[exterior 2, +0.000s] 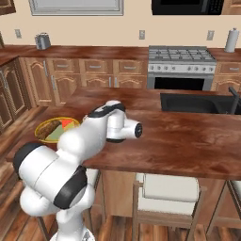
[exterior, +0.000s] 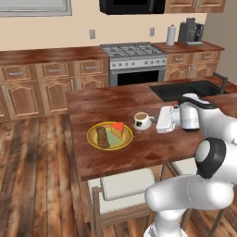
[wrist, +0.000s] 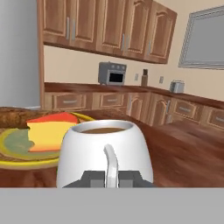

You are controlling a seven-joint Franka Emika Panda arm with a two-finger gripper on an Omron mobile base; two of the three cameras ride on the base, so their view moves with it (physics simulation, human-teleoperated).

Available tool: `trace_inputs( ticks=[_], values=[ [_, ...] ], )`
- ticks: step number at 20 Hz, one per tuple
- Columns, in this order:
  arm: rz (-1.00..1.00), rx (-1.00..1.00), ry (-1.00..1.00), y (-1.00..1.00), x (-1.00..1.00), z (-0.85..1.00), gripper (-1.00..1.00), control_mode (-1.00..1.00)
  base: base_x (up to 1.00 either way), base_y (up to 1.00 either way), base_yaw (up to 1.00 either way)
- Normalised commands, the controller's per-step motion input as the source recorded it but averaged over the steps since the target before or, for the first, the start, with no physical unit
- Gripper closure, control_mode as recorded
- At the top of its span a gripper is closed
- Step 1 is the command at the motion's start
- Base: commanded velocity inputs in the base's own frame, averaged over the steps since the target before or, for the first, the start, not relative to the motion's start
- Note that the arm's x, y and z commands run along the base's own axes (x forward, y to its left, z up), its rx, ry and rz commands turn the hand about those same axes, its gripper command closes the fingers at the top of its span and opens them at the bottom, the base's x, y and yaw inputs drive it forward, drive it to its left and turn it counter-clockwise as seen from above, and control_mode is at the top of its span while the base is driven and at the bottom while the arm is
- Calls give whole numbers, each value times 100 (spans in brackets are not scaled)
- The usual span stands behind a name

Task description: Pick up the brewed coffee from the coffee machine and place it next to the breakfast plate on the dining counter.

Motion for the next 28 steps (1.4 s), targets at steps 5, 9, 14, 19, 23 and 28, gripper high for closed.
trace_inputs(
  ticks=[5, 9, 14, 19, 23, 28],
  values=[
    [0, -2, 0, 0, 17, -41, 100, -100, 0, 0, 0],
    [0, -1, 0, 0, 13, -34, 100, -100, 0, 0, 0],
    [0, 0, 0, 0, 16, -25, 100, -100, 0, 0, 0],
    [0, 0, 0, 0, 12, -14, 100, -100, 0, 0, 0],
    [0, -2, 0, 0, 0, 10, -100, -100, 0, 0, 0],
    [0, 0, 0, 0, -20, 36, -100, -100, 0, 0, 0]
  ],
)
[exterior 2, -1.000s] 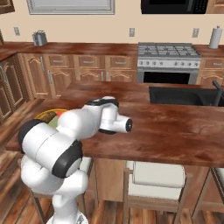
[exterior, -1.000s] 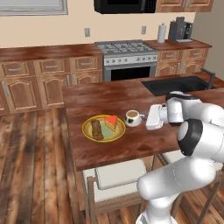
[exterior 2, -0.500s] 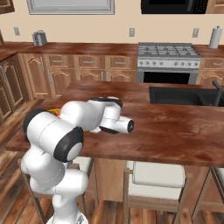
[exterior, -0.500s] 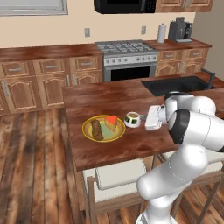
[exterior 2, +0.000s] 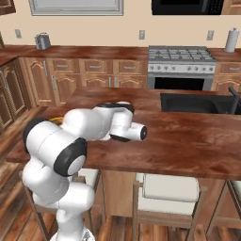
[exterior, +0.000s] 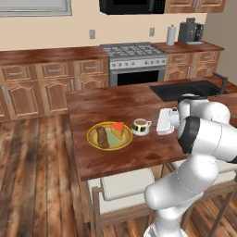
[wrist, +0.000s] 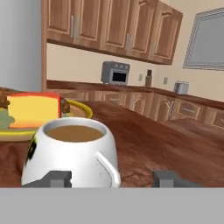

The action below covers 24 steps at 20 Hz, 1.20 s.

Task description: Pick up the brewed coffee from the coffee machine and place it next to the breakfast plate on the dining counter.

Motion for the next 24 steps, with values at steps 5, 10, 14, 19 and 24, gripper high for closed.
trace_inputs(
  ticks=[5, 10, 14, 19, 24],
  values=[
    [0, 0, 0, -1, -57, 50, -100, -100, 0, 0, 0],
    [0, -1, -8, 0, -99, 71, -100, -100, 0, 0, 0],
    [0, -2, -15, 0, -100, 95, -100, -100, 0, 0, 0],
    [0, -1, -16, 0, -100, 100, -100, -100, 0, 0, 0],
    [1, -1, -7, 0, -100, 98, -100, -100, 0, 0, 0]
  ],
)
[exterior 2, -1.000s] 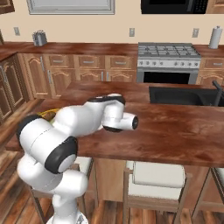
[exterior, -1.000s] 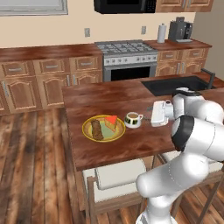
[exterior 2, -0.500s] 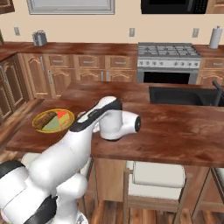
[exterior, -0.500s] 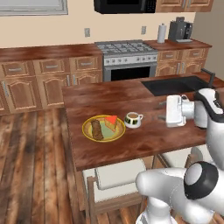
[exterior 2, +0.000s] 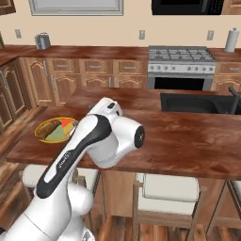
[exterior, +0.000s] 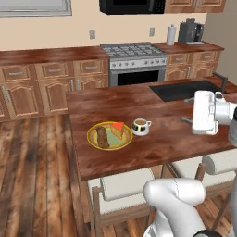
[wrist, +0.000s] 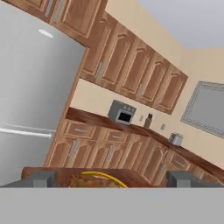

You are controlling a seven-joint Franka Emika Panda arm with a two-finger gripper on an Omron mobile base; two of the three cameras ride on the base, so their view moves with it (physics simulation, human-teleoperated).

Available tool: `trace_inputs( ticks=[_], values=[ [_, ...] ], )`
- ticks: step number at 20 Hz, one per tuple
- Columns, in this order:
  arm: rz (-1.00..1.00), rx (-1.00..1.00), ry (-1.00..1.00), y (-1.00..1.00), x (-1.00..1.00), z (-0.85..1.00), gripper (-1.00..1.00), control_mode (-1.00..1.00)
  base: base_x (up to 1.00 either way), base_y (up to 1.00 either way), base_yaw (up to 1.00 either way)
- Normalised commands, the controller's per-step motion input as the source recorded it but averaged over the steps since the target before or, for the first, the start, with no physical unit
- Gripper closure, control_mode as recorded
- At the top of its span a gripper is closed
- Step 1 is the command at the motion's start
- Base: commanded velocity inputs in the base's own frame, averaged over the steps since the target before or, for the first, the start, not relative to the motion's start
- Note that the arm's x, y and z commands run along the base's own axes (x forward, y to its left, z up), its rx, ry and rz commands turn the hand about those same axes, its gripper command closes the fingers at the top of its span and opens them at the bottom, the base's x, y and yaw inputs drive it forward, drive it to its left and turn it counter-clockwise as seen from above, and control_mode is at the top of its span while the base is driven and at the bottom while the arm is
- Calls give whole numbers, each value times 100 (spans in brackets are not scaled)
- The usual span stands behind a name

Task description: Pick up the brewed coffee from the coffee machine and place it next to the breakfast plate on the dining counter.

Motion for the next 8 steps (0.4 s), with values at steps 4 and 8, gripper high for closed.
trace_inputs(
  ticks=[4, 8],
  values=[
    [0, 0, -6, 0, -98, 83, -100, -100, 0, 0, 0],
    [1, 3, -8, -22, -64, 16, -100, -100, 0, 0, 0]
  ],
)
